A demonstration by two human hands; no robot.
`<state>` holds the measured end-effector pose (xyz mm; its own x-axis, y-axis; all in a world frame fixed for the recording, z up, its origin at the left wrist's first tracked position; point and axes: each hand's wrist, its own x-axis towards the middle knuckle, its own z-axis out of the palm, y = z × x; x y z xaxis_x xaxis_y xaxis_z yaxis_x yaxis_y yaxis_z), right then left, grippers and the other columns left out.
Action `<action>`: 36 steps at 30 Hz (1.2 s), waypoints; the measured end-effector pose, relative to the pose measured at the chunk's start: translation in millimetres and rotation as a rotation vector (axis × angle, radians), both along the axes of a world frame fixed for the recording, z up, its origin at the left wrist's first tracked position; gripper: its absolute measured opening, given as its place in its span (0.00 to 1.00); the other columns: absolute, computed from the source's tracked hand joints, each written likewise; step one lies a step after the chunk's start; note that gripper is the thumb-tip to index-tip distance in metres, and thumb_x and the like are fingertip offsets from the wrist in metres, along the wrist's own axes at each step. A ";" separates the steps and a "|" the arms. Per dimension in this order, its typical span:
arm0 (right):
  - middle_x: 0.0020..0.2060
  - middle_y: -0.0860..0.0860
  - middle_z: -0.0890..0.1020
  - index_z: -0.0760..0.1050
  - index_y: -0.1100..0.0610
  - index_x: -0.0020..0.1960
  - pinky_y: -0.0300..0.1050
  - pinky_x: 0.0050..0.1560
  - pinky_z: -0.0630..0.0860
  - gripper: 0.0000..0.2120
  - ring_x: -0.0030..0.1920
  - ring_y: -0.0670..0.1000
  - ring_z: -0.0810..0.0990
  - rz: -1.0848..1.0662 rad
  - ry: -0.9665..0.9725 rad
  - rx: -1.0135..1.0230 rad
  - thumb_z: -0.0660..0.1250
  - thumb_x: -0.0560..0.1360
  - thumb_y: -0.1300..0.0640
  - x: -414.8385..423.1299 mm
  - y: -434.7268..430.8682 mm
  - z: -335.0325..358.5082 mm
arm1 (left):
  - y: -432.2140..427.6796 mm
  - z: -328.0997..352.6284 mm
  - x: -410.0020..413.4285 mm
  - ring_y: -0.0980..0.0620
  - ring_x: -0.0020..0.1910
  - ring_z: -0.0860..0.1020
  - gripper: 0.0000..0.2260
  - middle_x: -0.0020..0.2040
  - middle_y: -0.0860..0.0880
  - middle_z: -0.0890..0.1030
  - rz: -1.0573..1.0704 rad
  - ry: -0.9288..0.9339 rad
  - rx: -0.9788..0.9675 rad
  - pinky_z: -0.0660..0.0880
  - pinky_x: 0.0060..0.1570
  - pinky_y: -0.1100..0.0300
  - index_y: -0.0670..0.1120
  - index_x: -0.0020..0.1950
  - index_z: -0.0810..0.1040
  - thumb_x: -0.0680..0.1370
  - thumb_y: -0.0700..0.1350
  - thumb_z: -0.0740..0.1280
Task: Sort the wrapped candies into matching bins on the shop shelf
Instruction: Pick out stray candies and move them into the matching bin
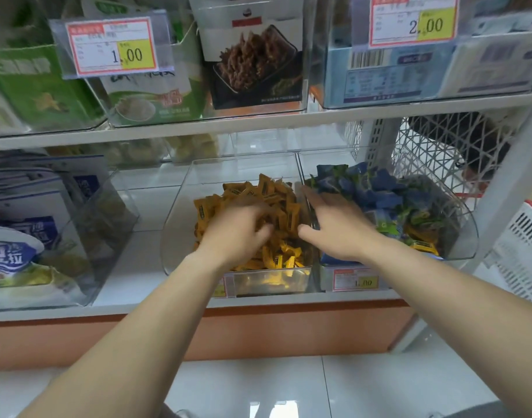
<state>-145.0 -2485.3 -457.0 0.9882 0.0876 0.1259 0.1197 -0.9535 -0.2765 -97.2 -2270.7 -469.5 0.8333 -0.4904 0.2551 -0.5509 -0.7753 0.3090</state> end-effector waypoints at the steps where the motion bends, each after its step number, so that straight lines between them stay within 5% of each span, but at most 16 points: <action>1: 0.66 0.55 0.75 0.53 0.48 0.79 0.56 0.63 0.72 0.37 0.66 0.59 0.72 -0.004 -0.003 -0.001 0.61 0.74 0.39 0.3 0.7 -0.5 | -9.1 -4.0 -2.7 0.52 0.59 0.77 0.15 0.63 0.53 0.79 -0.072 0.103 0.004 0.76 0.55 0.56 0.55 0.64 0.78 0.78 0.53 0.67; 6: 0.65 0.56 0.75 0.51 0.47 0.79 0.55 0.62 0.71 0.38 0.66 0.59 0.71 -0.018 -0.003 -0.009 0.59 0.73 0.39 1.1 1.3 -2.9 | -20.7 -15.1 5.4 0.53 0.58 0.76 0.18 0.62 0.55 0.77 -0.164 0.217 0.168 0.75 0.56 0.55 0.58 0.64 0.78 0.75 0.59 0.69; 12: 0.65 0.55 0.75 0.51 0.47 0.79 0.56 0.63 0.68 0.41 0.66 0.58 0.71 -0.026 -0.012 -0.016 0.55 0.69 0.38 0.6 0.9 -3.4 | 7.4 -3.2 22.5 0.55 0.52 0.74 0.15 0.54 0.59 0.77 -0.111 0.160 0.380 0.74 0.49 0.55 0.60 0.46 0.83 0.69 0.68 0.69; 19: 0.68 0.54 0.73 0.51 0.47 0.79 0.57 0.65 0.68 0.40 0.68 0.58 0.70 -0.032 -0.015 0.001 0.58 0.71 0.39 3.3 2.5 -6.1 | 37.2 10.7 25.0 0.53 0.44 0.76 0.18 0.44 0.57 0.79 0.035 0.069 0.516 0.71 0.36 0.60 0.58 0.48 0.83 0.69 0.67 0.64; 22: 0.70 0.55 0.72 0.51 0.48 0.80 0.58 0.66 0.67 0.40 0.69 0.58 0.69 -0.039 -0.011 0.001 0.58 0.71 0.39 4.4 3.1 -7.0 | 17.4 8.2 16.5 0.50 0.43 0.78 0.17 0.46 0.53 0.80 0.027 -0.124 0.354 0.76 0.39 0.57 0.55 0.47 0.83 0.69 0.62 0.63; 26: 0.69 0.55 0.72 0.52 0.48 0.79 0.58 0.66 0.66 0.41 0.69 0.59 0.69 -0.033 -0.008 0.013 0.55 0.68 0.38 3.3 3.0 -5.0 | -14.9 -8.0 8.9 0.54 0.48 0.80 0.06 0.51 0.54 0.83 -0.138 0.186 0.036 0.76 0.47 0.59 0.53 0.52 0.83 0.76 0.46 0.69; 32: 0.68 0.55 0.73 0.52 0.48 0.79 0.57 0.66 0.65 0.41 0.68 0.59 0.69 -0.030 -0.004 0.020 0.55 0.68 0.39 2.8 3.9 -5.2 | -22.0 -24.8 19.7 0.52 0.53 0.80 0.12 0.56 0.51 0.84 -0.155 0.255 0.025 0.75 0.51 0.59 0.50 0.60 0.83 0.76 0.46 0.71; 36: 0.67 0.55 0.73 0.52 0.48 0.79 0.57 0.65 0.65 0.41 0.68 0.59 0.69 -0.030 -0.001 0.032 0.55 0.68 0.39 2.1 4.8 -3.9 | -27.6 -24.7 19.9 0.49 0.53 0.78 0.15 0.57 0.49 0.82 -0.204 0.251 0.208 0.72 0.47 0.58 0.50 0.64 0.80 0.77 0.48 0.71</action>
